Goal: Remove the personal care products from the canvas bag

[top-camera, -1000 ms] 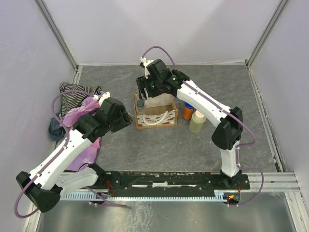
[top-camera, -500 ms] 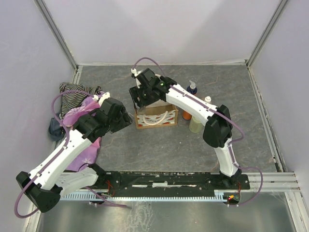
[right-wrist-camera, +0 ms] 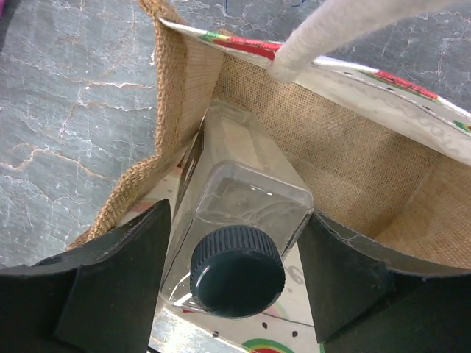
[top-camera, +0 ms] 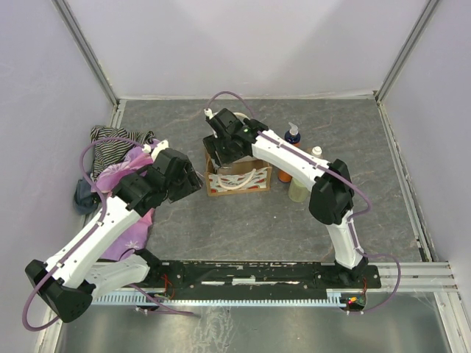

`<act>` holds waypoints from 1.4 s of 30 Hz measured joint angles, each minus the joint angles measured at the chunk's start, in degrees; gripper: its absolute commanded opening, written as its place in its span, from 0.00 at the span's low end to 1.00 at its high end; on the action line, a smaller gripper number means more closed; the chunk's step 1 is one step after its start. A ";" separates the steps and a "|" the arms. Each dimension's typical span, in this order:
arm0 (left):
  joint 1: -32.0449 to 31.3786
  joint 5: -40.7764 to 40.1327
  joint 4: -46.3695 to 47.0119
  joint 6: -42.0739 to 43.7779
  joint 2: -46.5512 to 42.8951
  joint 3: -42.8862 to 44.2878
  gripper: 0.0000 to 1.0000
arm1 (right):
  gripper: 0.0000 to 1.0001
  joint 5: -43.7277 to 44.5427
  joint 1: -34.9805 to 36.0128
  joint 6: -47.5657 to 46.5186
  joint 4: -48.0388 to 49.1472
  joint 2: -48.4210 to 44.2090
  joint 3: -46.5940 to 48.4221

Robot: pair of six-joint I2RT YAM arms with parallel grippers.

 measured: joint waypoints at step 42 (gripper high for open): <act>0.00 1.81 6.38 0.70 8.04 -1.70 0.66 | 0.45 21.14 -0.79 -8.63 -17.22 -36.33 4.46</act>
